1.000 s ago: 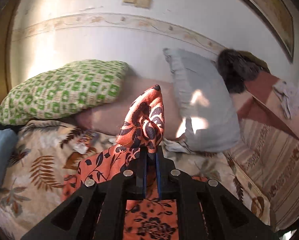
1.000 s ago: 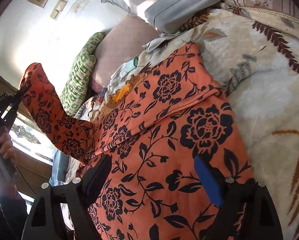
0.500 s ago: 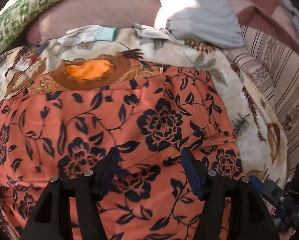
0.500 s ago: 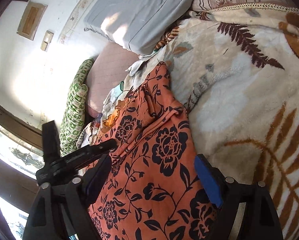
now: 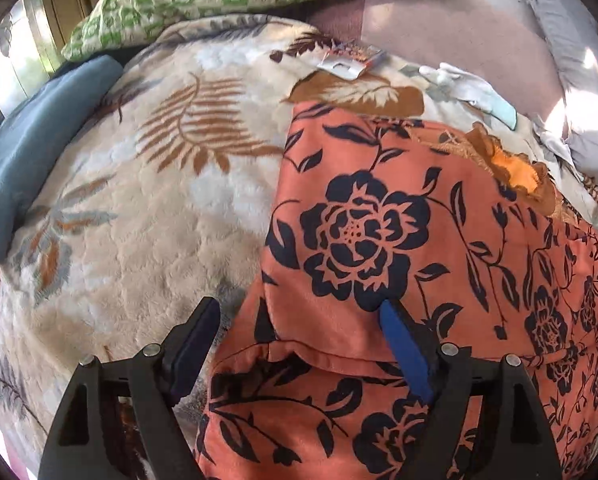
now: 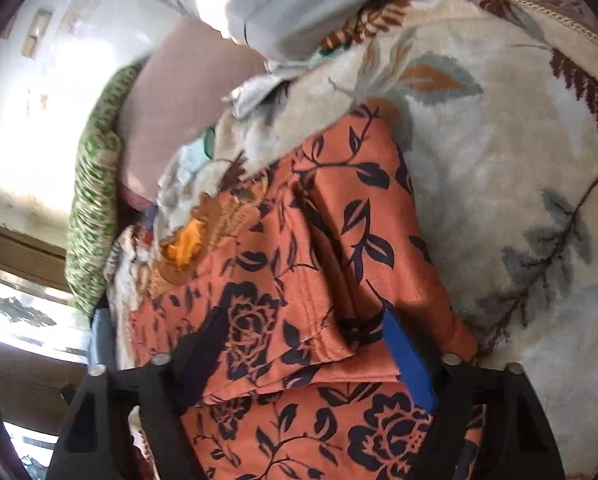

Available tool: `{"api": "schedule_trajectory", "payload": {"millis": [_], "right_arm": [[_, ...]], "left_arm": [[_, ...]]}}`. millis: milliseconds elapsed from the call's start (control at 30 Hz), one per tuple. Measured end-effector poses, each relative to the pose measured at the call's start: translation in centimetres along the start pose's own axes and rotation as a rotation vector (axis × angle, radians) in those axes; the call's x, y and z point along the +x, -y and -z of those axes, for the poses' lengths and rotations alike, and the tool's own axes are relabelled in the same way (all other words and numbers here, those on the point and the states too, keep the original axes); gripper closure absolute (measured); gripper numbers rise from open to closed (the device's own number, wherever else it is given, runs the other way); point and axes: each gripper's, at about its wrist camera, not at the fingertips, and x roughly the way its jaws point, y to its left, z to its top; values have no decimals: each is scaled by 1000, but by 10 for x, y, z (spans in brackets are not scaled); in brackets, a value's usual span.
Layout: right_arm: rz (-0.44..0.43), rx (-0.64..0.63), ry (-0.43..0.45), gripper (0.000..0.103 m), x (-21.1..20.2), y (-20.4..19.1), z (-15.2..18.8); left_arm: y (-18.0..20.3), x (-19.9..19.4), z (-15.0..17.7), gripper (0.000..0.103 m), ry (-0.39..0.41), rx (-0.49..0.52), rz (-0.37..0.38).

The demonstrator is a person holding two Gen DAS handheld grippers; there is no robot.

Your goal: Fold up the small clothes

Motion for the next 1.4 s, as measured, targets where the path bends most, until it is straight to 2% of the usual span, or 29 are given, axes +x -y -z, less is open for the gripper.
{"api": "schedule_trajectory", "payload": {"millis": [33, 67, 100, 133, 267, 333, 367, 400, 433, 467, 500, 533, 600, 667, 733, 767, 833, 867, 900, 933, 967, 1067, 1100, 1167, 1233, 1267, 1333, 1367, 1400], "right_arm": [[50, -4, -39, 72, 11, 0, 0], [85, -9, -53, 78, 15, -1, 1], [111, -41, -57, 88, 15, -5, 1], [132, -77, -53, 93, 11, -12, 2], [285, -284, 67, 93, -22, -51, 11], [359, -319, 26, 93, -3, -47, 18], [386, -310, -30, 88, 14, -38, 19], [376, -299, -45, 87, 23, -30, 20], [360, -307, -2, 85, 18, -30, 21], [346, -298, 10, 77, 11, -31, 21], [332, -281, 11, 53, 5, -31, 19], [327, -268, 36, 42, -4, -32, 17], [339, -269, 121, 38, -26, -40, 15], [302, -290, 153, 37, -36, -51, 7], [269, -300, 147, 37, -32, -58, -4], [250, -295, 134, 37, -24, -59, -13], [287, -292, 103, 37, 1, -61, -25], [321, -311, 80, 52, 19, -62, -29], [363, -334, 30, 95, 35, -59, -30], [389, -343, -17, 94, 48, -56, -30], [411, -380, -9, 95, 51, -60, -25], [484, -495, 78, 95, 37, -79, -13], [507, -514, 88, 95, 37, -81, -11], [544, -511, 43, 94, 52, -70, -10], [533, -501, 67, 91, 53, -64, -10], [533, -503, 79, 90, 51, -66, -9], [534, -509, 72, 87, 49, -68, -9], [532, -497, 71, 87, 44, -68, -9], [526, -480, 82, 87, 34, -69, -9]], "left_arm": [[-2, 2, 1, 16, 9, -9, 2], [-2, 3, 1, 11, 11, -9, -11], [-3, 4, 0, 9, 8, -10, -16], [-4, 4, 0, 8, 6, -15, -10], [-11, 4, 2, 5, 12, -11, 4], [-9, -2, 0, 6, 13, -9, -2], [-8, -8, -3, 6, 24, -12, -6], [-7, -18, -5, 6, 54, -17, -5], [-5, -31, -8, 6, 102, -19, 12], [-3, -44, -9, 6, 160, -12, 25], [1, -52, -11, 6, 211, 13, 12], [7, -53, -13, 6, 230, 49, -17], [17, -33, -15, 6, 171, 113, -87], [18, 4, -11, 6, 17, 130, -115], [9, 7, -6, 3, 62, 78, -80], [7, 8, -5, 2, 52, 76, -75], [4, 9, -6, 2, 44, 64, -63], [3, 9, -7, 2, 41, 68, -61], [3, 10, -8, 2, 39, 74, -59], [2, 10, -9, 2, 38, 78, -57], [1, 11, -10, 2, 34, 81, -51], [-4, 0, -17, 4, 30, 46, -21], [-5, -13, -21, 4, 72, 19, -5], [-1, -37, -31, 4, 175, -8, 22], [11, -43, -42, 4, 235, 24, 6], [19, -32, -49, 4, 207, 60, -14], [29, 21, -59, 4, 12, 101, -129], [24, 40, -58, 1, -49, 77, -132], [15, 40, -59, 0, -32, 19, -108]]}}
